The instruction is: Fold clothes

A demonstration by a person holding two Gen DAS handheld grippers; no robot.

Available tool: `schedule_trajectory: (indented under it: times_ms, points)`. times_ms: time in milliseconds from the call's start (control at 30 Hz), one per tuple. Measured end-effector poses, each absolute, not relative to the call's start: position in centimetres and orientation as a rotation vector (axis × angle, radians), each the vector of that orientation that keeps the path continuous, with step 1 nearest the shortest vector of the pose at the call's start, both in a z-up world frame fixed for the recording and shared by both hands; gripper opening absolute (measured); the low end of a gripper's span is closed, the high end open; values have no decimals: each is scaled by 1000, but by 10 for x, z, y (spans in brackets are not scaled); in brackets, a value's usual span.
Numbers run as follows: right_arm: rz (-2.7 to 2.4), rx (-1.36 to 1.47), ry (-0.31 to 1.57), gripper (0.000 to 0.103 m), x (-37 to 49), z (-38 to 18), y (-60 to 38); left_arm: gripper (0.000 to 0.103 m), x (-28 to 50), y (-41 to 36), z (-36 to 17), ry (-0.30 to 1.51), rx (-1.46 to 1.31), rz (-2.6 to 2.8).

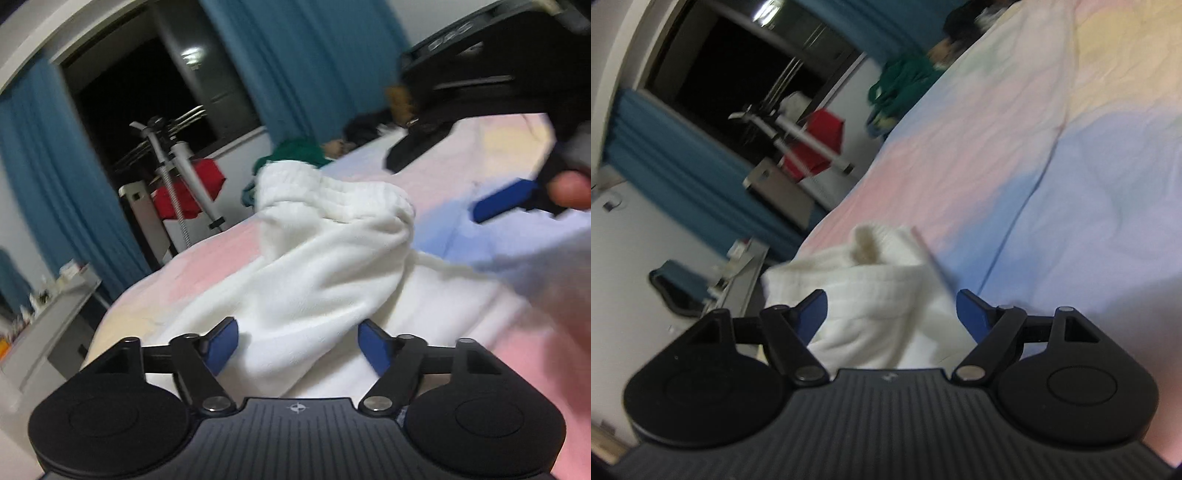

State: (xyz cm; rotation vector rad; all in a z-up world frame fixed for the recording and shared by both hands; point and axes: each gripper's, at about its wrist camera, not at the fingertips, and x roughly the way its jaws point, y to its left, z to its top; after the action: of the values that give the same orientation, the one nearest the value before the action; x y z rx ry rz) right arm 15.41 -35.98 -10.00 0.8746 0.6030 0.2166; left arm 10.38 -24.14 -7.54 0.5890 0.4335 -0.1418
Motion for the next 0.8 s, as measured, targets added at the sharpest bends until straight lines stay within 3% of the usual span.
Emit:
schedule_trajectory:
  times_ms: [167,267,433,767,800]
  points:
    - [303,962,650,80,161,-103,-351,80,85,-184,-67,440,621,-102]
    - [269,921,563,80,160,-86,-349,80,94,-143,-74,425,557,-65]
    - [279,609,451,84,183,-43,-321,80,78,-106,-76,477,478,-100]
    - [313,297,643,80,227,-56,-270,80,68,-100,-95,497,647,-186]
    - [282,301,660,71,226,-58,-270,80,71,-99,-97,501,644,-189]
